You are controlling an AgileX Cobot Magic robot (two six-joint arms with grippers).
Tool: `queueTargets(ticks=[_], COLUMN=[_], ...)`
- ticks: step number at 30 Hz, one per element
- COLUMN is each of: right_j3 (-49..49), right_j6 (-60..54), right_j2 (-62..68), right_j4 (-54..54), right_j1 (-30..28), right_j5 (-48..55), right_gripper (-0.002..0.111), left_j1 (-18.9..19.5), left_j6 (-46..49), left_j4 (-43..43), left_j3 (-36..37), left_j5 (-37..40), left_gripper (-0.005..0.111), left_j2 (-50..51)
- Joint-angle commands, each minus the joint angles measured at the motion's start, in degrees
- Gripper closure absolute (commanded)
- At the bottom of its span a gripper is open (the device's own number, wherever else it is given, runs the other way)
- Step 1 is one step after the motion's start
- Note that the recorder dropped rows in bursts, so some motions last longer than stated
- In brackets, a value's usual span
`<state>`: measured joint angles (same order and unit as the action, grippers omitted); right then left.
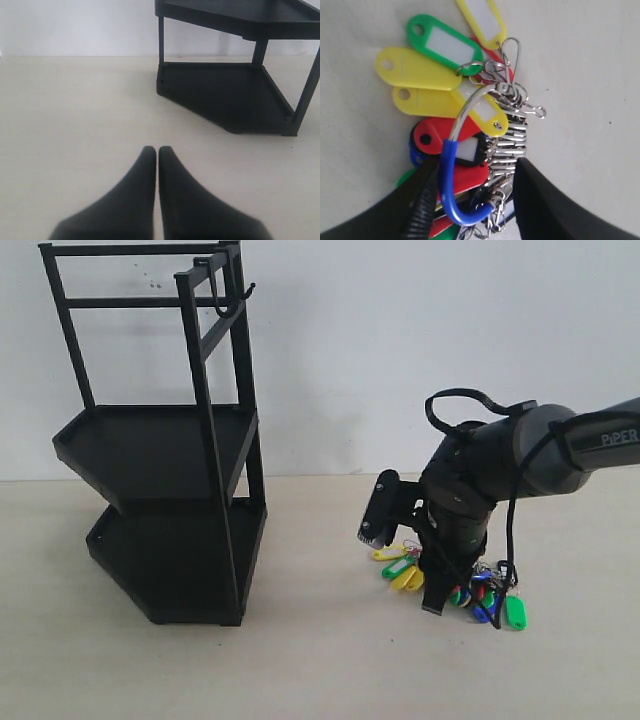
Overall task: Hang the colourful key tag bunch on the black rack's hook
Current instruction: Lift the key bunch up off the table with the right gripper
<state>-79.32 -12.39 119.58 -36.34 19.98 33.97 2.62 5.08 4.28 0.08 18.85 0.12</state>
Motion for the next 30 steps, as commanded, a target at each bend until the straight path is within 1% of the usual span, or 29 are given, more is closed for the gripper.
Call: queueTargets(ticks=[1, 4, 5, 6, 8, 9, 15, 21, 26, 30], right_j3=[-0.23, -0.23, -0.23, -0.23, -0.23, -0.23, -0.23, -0.23, -0.23, -0.23], right_j6=[0.37, 0.62, 1.01, 2.08, 3.53, 3.41, 5.25, 12.39, 22.56, 24.02], right_j2=[0.84, 1.71, 1.82, 1.82, 1.61, 1.33, -2.45, -10.97, -19.19, -25.9], right_j4=[0.14, 0.22, 0.22, 0.08, -0.18, -0.18, -0.28, 2.29, 3.95, 8.23], right_j1=[-0.29, -0.29, -0.29, -0.29, -0.29, -0.29, -0.07, -0.04, -0.04, -0.04], right_j5=[-0.41, -0.2, -0.2, -0.32, 0.31, 1.12, 2.89, 2.72, 2.96, 2.16], right_gripper=[0.063, 0.063, 0.065, 0.072, 0.093, 0.108, 0.109, 0.109, 0.109, 0.109], left_j1=[0.21, 0.21, 0.21, 0.21, 0.21, 0.21, 0.21, 0.21, 0.21, 0.21], left_j6=[-0.6, -0.6, -0.6, -0.6, -0.6, -0.6, -0.6, -0.6, -0.6, -0.6], left_j4=[0.43, 0.43, 0.43, 0.43, 0.43, 0.43, 0.43, 0.43, 0.43, 0.43], left_j3=[-0.08, -0.08, -0.08, -0.08, -0.08, -0.08, -0.08, -0.08, -0.08, -0.08], left_j5=[-0.77, -0.77, -0.77, -0.77, -0.77, -0.77, -0.77, -0.77, -0.77, -0.77], left_gripper=[0.102, 0.102, 0.102, 0.102, 0.102, 0.102, 0.102, 0.102, 0.102, 0.102], left_j2=[-0.12, -0.12, -0.12, -0.12, -0.12, -0.12, -0.12, -0.12, -0.12, -0.12])
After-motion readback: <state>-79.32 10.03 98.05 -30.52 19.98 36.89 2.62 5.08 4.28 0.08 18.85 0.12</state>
